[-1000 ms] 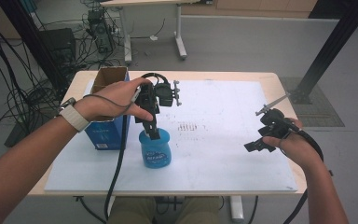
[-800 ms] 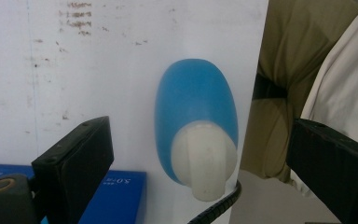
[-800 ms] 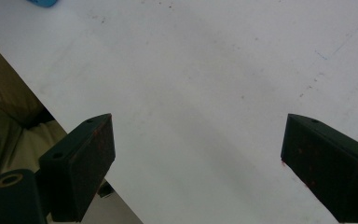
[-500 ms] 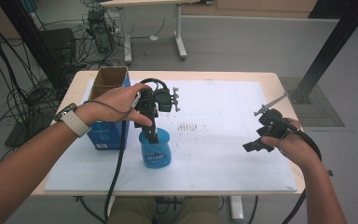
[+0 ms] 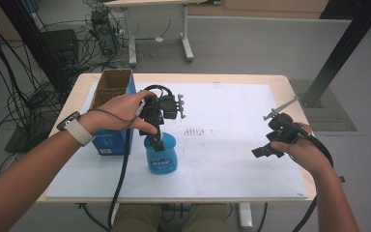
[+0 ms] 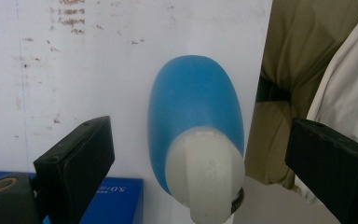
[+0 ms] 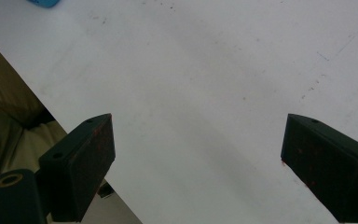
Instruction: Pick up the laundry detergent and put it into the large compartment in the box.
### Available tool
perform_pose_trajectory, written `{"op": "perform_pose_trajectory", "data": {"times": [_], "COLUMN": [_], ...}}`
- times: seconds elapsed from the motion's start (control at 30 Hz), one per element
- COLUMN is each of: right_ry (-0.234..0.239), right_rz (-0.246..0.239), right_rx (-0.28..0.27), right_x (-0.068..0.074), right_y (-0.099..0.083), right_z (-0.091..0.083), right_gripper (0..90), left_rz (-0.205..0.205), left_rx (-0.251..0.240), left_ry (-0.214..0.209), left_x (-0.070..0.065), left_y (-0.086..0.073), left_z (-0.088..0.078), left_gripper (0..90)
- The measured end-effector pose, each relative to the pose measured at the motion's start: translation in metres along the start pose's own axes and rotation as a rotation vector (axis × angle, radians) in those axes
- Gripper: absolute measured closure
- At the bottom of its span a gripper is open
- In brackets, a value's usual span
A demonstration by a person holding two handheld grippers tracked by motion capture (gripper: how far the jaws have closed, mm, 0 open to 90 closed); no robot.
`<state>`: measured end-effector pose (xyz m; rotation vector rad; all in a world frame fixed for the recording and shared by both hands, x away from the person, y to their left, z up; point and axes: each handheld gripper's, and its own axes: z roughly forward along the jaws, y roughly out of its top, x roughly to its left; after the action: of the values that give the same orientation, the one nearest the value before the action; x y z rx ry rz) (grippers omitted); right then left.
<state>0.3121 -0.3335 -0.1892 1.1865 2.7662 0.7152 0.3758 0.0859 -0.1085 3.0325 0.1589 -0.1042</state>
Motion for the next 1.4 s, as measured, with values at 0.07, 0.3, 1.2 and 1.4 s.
{"op": "perform_pose_trajectory", "data": {"times": [0.07,0.3,1.2,1.4], "right_ry": [0.0,0.001,0.003,0.004], "right_rz": [0.001,0.001,0.002,-0.001], "right_rx": [0.001,-0.001,0.002,0.002], "right_x": [0.0,0.001,0.001,0.001], "right_y": [0.0,0.001,0.001,0.002], "right_z": [0.0,0.001,0.002,0.002], "right_gripper": [9.7,9.7,9.7,9.7], "left_rz": [-0.002,-0.003,-0.011,-0.011], "left_rx": [-0.006,-0.013,-0.036,-0.036], "left_ry": [0.0,-0.005,-0.001,-0.001], "left_x": [0.0,0.001,0.001,0.001], "left_y": [-0.001,-0.004,-0.013,-0.013], "left_z": [0.0,0.003,0.011,0.012], "left_gripper": [8.3,8.4,8.5,8.5]}}
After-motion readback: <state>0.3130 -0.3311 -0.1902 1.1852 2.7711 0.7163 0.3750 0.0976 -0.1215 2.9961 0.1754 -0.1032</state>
